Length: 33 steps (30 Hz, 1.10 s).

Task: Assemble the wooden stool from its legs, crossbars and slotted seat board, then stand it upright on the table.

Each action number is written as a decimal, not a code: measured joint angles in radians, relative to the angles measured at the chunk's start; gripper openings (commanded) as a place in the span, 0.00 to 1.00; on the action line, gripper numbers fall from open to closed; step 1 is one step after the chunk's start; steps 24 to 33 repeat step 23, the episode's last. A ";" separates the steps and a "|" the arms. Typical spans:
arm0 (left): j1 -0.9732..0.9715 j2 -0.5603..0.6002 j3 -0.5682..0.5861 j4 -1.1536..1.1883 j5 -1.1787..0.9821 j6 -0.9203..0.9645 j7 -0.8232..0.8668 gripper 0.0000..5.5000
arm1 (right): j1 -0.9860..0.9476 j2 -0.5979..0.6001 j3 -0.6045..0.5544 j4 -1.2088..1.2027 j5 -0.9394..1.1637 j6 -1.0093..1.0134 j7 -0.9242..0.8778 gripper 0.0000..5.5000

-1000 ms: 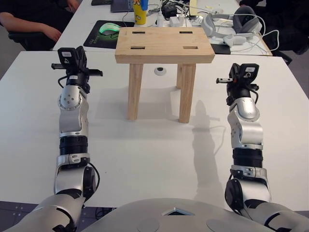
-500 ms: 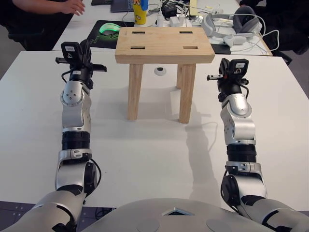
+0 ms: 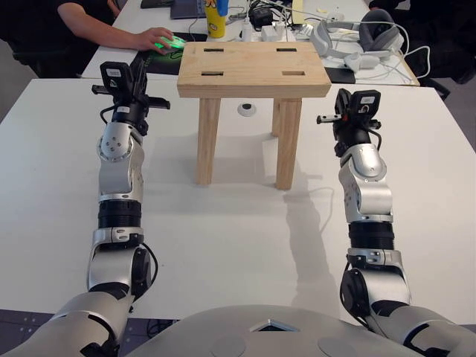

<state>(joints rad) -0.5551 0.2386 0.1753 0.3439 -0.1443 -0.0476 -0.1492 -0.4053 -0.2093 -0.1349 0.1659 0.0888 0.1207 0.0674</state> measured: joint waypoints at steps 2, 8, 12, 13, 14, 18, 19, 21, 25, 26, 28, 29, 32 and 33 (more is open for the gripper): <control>0.001 0.000 0.004 0.001 0.000 0.001 0.009 0.00 | 0.000 0.000 0.003 0.001 0.000 -0.003 0.005 0.00; 0.012 0.002 0.003 0.002 0.000 0.001 0.011 0.00 | 0.000 0.000 0.016 0.001 0.000 -0.004 0.023 0.00; 0.013 0.002 0.001 0.002 0.000 0.001 0.009 0.00 | 0.000 0.000 0.022 0.001 -0.001 -0.005 0.027 0.00; 0.013 0.002 0.000 0.002 0.000 0.001 0.009 0.00 | 0.000 0.000 0.023 0.001 -0.001 -0.005 0.028 0.00; 0.013 0.002 -0.001 0.002 0.000 0.001 0.008 0.00 | 0.000 0.000 0.023 0.001 -0.002 -0.005 0.030 0.00; 0.013 0.004 0.001 0.003 0.000 0.001 0.008 0.00 | -0.003 -0.003 0.023 0.003 -0.002 -0.010 0.033 0.00; 0.013 0.004 0.003 0.004 0.000 0.001 0.009 0.00 | -0.005 -0.004 0.022 0.004 -0.002 -0.013 0.033 0.00; 0.013 0.004 0.005 0.006 0.000 0.001 0.009 0.00 | -0.009 -0.004 0.018 0.006 0.000 -0.014 0.033 0.00; 0.012 0.004 0.004 0.009 0.000 0.001 0.007 0.00 | -0.011 -0.005 0.013 0.006 0.002 -0.014 0.033 0.00; 0.012 0.004 0.004 0.009 0.000 0.001 0.007 0.00 | -0.011 -0.005 0.013 0.006 0.002 -0.014 0.033 0.00; 0.012 0.004 0.004 0.009 0.000 0.001 0.007 0.00 | -0.011 -0.005 0.013 0.006 0.002 -0.014 0.033 0.00; 0.012 0.004 0.004 0.009 0.000 0.001 0.007 0.00 | -0.011 -0.005 0.013 0.006 0.002 -0.014 0.033 0.00; 0.012 0.004 0.004 0.009 0.000 0.001 0.007 0.00 | -0.011 -0.005 0.013 0.006 0.002 -0.014 0.033 0.00; 0.012 0.004 0.004 0.009 0.000 0.001 0.007 0.00 | -0.011 -0.005 0.013 0.006 0.002 -0.014 0.033 0.00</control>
